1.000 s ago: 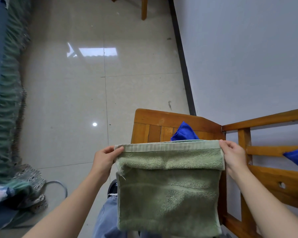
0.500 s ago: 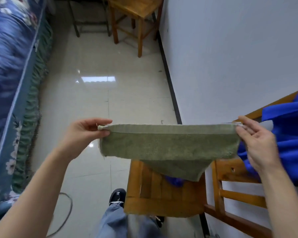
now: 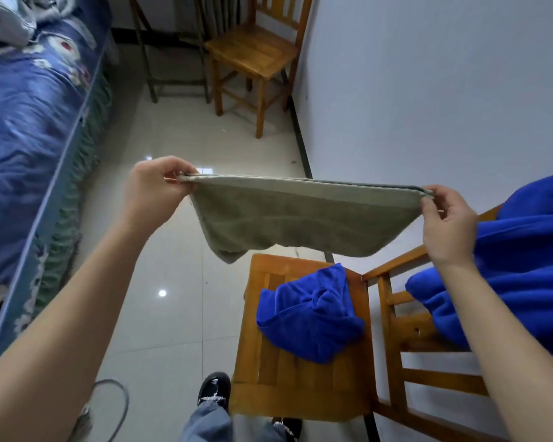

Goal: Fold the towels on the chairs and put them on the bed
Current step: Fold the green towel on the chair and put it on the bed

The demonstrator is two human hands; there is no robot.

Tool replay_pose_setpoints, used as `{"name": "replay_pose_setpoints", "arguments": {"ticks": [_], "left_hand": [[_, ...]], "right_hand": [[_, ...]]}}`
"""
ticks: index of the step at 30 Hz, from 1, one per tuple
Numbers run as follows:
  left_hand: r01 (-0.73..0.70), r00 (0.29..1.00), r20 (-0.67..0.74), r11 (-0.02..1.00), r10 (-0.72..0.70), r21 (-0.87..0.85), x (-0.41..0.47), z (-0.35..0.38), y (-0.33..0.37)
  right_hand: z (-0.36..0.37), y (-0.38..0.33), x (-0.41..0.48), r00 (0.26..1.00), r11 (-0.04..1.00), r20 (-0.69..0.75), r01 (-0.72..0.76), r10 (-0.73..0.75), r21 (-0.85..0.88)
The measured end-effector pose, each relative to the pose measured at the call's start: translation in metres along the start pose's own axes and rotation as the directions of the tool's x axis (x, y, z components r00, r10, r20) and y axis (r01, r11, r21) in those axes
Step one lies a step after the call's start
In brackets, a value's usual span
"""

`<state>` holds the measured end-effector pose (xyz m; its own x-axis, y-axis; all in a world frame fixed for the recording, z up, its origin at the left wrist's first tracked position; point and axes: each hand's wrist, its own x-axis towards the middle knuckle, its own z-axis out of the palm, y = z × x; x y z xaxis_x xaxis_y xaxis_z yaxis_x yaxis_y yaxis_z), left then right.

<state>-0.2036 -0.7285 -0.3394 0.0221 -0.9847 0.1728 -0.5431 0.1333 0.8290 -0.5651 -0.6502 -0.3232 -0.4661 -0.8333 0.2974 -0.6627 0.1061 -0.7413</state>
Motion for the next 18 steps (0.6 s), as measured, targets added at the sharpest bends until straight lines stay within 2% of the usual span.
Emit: {"name": "replay_pose_setpoints", "arguments": {"ticks": [4, 7, 10, 13, 16, 18], "left_hand": [[0.088, 0.990, 0.119, 0.991, -0.076, -0.099, 0.014, 0.006, 0.003], [0.184, 0.970, 0.202, 0.947, -0.132, -0.263, 0.020, 0.005, 0.006], [0.278, 0.950, 0.262, 0.840, -0.169, -0.467, 0.024, 0.005, 0.000], [0.368, 0.928, 0.311, 0.639, -0.205, -0.675, 0.024, 0.009, -0.009], [0.404, 0.914, 0.360, 0.509, -0.188, -0.760, 0.018, 0.014, -0.015], [0.432, 0.897, 0.418, 0.499, -0.148, -0.751, 0.009, 0.015, -0.021]], "right_hand": [[0.009, -0.004, 0.012, 0.995, 0.995, -0.015, -0.103, 0.103, 0.011], [0.015, -0.005, 0.024, 0.975, 0.971, 0.014, -0.221, 0.220, 0.089], [0.017, -0.005, 0.032, 0.956, 0.941, 0.044, -0.293, 0.290, 0.172], [0.014, -0.006, 0.032, 0.945, 0.914, 0.097, -0.327, 0.312, 0.242], [0.008, -0.008, 0.024, 0.945, 0.903, 0.106, -0.326, 0.309, 0.280], [0.001, -0.008, 0.010, 0.940, 0.869, 0.102, -0.339, 0.325, 0.361]]}}
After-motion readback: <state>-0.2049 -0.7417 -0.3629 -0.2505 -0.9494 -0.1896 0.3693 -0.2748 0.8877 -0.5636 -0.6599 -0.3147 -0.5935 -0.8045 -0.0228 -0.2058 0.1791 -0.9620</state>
